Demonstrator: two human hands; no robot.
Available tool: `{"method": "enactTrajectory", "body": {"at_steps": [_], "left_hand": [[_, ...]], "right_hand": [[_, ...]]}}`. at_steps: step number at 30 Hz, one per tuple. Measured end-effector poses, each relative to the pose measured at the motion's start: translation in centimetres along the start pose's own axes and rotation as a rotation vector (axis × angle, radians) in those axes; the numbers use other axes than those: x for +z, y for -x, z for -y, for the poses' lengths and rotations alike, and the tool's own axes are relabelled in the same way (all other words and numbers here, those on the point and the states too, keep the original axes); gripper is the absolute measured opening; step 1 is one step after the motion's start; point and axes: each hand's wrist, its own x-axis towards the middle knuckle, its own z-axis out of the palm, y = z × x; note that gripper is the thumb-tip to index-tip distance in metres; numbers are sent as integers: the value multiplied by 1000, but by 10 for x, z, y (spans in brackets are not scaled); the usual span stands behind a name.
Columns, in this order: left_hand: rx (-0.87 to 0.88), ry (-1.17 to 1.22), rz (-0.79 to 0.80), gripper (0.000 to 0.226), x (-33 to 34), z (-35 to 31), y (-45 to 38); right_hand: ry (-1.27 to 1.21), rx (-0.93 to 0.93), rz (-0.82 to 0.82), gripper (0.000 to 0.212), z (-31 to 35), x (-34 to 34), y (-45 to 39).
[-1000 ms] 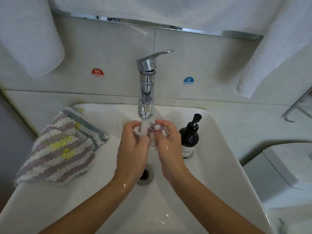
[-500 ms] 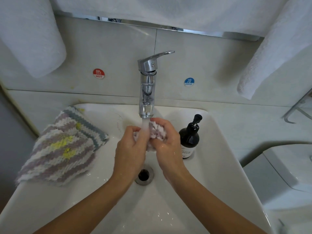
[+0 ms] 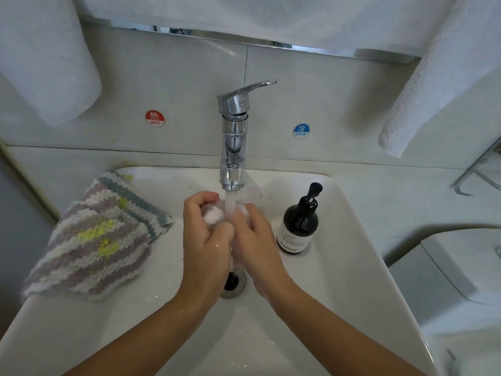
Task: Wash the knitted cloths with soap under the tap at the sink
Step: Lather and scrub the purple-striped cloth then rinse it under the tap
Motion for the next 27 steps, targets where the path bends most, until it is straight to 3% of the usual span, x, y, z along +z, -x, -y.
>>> {"method": "enactTrajectory", "body": {"at_steps": [7, 9, 12, 15, 19, 27], "left_hand": [[-197, -95, 27, 18, 3, 6, -7], [-226, -191, 37, 19, 2, 15, -11], [-205, -324, 54, 24, 1, 22, -14], [-206, -284, 51, 24, 4, 17, -11], [-148, -259, -33, 37, 5, 9, -3], [-26, -235, -72, 51, 1, 9, -6]], "right_hand": [[-77, -141, -96, 10, 0, 2, -1], [-90, -140, -83, 18, -1, 0, -2], [-156, -122, -30, 18, 0, -2, -1], [-178, -82, -10, 9, 1, 0, 2], [-59, -75, -66, 29, -2, 4, 0], [18, -40, -116, 40, -1, 9, -2]]}}
